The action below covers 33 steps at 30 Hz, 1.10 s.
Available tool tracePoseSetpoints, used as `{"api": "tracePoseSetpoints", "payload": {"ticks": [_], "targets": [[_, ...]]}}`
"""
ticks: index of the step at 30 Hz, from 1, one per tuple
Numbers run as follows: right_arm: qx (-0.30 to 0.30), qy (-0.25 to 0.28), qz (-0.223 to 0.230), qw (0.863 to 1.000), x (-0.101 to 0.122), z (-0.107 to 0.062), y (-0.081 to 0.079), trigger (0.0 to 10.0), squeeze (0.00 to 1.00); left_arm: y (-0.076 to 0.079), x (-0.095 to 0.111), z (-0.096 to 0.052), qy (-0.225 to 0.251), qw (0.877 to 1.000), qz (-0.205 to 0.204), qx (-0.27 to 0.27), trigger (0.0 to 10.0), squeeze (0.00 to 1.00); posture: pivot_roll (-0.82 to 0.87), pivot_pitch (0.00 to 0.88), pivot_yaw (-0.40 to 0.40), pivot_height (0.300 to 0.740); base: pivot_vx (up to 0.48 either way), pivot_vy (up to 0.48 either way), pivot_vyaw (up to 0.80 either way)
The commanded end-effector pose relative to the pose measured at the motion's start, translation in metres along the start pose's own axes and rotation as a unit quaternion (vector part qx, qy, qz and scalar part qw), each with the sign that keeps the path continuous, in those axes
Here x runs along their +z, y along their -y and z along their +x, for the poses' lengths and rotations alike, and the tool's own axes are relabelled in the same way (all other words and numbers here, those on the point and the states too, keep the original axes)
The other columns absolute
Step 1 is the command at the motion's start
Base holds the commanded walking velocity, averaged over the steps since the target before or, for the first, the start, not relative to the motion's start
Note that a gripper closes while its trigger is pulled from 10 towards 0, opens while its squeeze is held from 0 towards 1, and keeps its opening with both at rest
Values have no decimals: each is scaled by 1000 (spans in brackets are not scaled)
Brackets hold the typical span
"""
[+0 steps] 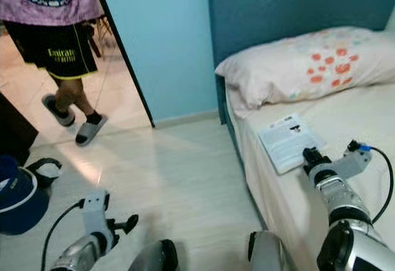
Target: Clean up the room
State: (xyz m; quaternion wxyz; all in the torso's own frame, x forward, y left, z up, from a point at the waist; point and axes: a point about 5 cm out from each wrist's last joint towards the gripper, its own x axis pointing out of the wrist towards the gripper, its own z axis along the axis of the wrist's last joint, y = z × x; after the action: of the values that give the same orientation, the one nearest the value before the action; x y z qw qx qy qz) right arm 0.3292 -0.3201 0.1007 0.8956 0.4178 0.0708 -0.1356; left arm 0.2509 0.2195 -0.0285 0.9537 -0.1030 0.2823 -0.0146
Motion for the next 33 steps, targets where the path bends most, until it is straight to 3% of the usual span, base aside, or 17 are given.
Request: {"api": "tracePoseSetpoints", "payload": {"ticks": [1,13,14,17,18,19,20,21,22,27,28,29,30,31,32,33], "targets": [[1,-4,1,1000,-2,3,-6,10000,0,-15,-6,-9,-7,1000,9,8,10000,0,150,226,157,558,0,0,0],[19,12,-1,1000,2,11,-27,10000,0,-29,2,-17,17,1000,11,2,10000,0,207,279,168,558,0,0,0],[12,22,-2,1000,7,11,-28,10000,224,-30,3,-17,18,1000,13,-1,10000,0,210,279,168,558,0,0,0],[8,25,-3,1000,9,11,-28,10000,224,-30,3,-17,18,1000,14,-2,10000,0,210,279,168,558,0,0,0],[3,28,-5,1000,11,11,-27,10000,357,-30,4,-17,19,1000,14,-3,10000,0,206,278,168,558,0,0,0],[3,28,-5,1000,11,11,-27,10000,357,-30,4,-17,19,1000,14,-3,10000,0,206,278,168,558,0,0,0],[-5,28,-18,999,14,10,-25,10000,800,-30,4,-17,19,1000,14,-4,10000,0,201,274,168,558,0,0,0],[-5,28,-18,999,14,10,-25,10000,800,-30,4,-17,19,1000,14,-4,10000,0,201,274,168,558,0,0,0],[-19,30,-42,998,19,9,-21,10000,1000,-28,4,-16,18,1000,13,-5,10000,0,180,254,169,558,0,0,0],[-37,35,-76,996,27,7,-17,10000,1000,-25,2,-14,15,1000,12,-8,10000,0,170,234,170,558,0,0,0],[-53,33,-108,992,31,6,-14,10000,1000,-23,2,-14,13,1000,11,-10,10000,0,160,212,164,558,0,0,0],[-53,33,-108,992,31,6,-14,10000,1000,-23,2,-14,13,1000,11,-10,10000,0,160,212,164,558,0,0,0],[-85,25,-154,984,32,3,-7,10000,1000,-21,2,-12,11,1000,9,-10,10000,0,149,196,164,558,0,0,0],[-85,25,-154,984,32,3,-7,10000,1000,-21,2,-12,11,1000,9,-10,10000,0,149,196,164,558,0,0,0],[-165,18,-256,952,37,-3,8,10000,910,-15,3,-7,7,1000,1,-8,10000,0,130,148,154,558,0,0,0],[-165,18,-256,952,37,-3,8,10000,910,-15,3,-7,7,1000,1,-8,10000,0,130,148,154,558,0,0,0]]}}
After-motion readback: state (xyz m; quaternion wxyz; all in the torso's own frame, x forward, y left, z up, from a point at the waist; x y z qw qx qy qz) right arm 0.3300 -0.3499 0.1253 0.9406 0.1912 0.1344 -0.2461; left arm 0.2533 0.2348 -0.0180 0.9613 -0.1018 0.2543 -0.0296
